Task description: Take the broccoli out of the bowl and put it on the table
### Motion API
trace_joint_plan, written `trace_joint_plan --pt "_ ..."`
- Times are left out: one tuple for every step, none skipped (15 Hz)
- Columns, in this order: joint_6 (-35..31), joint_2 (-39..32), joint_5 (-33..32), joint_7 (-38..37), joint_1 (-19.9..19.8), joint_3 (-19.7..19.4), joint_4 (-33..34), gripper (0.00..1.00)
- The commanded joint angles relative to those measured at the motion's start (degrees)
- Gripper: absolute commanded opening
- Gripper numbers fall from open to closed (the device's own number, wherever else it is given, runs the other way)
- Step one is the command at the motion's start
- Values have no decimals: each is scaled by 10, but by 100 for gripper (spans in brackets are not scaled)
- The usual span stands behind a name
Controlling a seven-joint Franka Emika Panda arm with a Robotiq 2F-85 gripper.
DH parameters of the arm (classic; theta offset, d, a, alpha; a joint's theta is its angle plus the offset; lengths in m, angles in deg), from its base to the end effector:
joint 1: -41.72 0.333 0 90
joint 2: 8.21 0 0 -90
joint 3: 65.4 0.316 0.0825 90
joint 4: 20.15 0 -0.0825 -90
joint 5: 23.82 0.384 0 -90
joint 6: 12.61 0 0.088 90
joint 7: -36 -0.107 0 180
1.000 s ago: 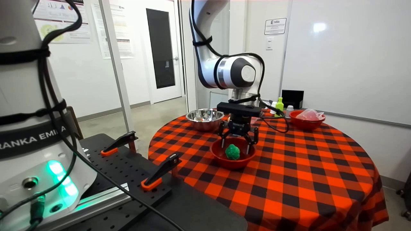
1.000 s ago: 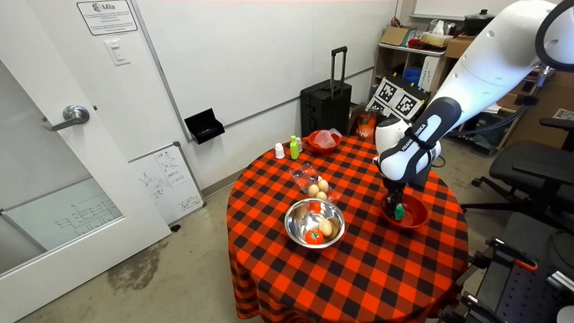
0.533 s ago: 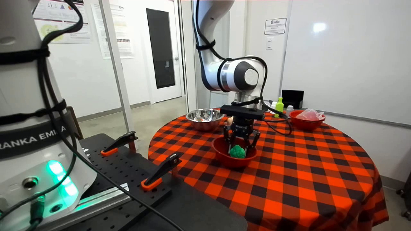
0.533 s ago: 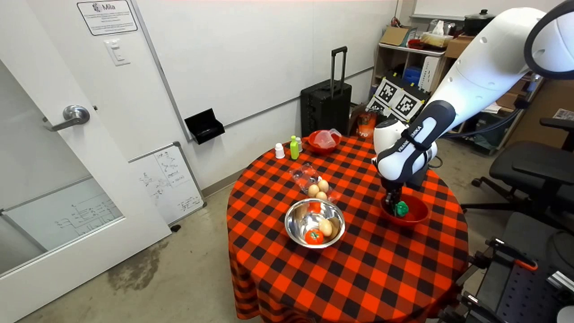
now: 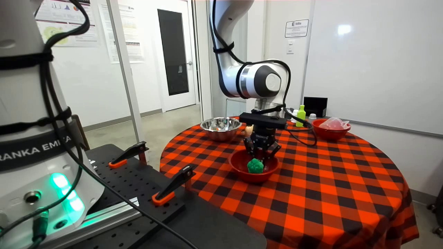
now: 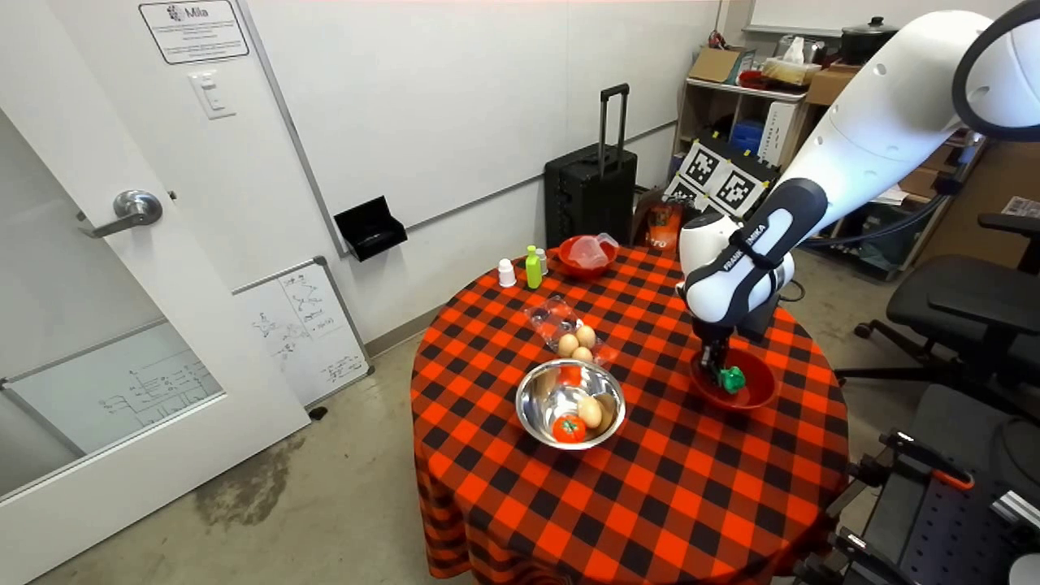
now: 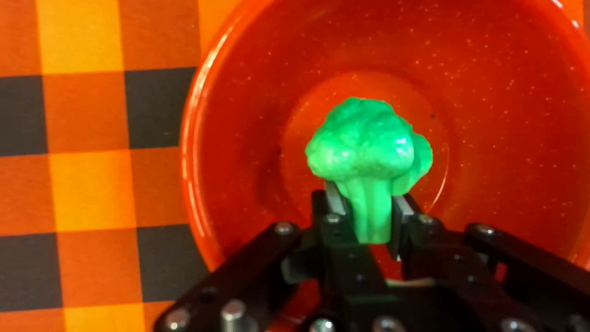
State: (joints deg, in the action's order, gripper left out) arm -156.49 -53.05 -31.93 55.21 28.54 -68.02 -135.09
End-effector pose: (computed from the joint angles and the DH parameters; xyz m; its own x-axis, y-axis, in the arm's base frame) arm 0.5260 -0.1499 0.0404 0.9383 0.1871 -0.2908 0.1909 -0.9815 -0.0158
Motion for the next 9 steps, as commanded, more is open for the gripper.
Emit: trace_joint_plan --pt "5 11 11 0 -4 6 -5 6" --pt "5 16 10 0 -4 6 -9 6" --pt "4 24 9 -2 -2 4 -16 6" --pt "5 36 9 -1 -2 6 -25 6" --pt "5 55 11 1 -3 7 -39 6" --pt "3 68 12 3 -4 9 -48 6" --pt "4 91 10 3 -2 8 -63 6" --pt "7 107 11 3 -1 9 -72 6" --pt "10 129 11 5 0 11 -85 6"
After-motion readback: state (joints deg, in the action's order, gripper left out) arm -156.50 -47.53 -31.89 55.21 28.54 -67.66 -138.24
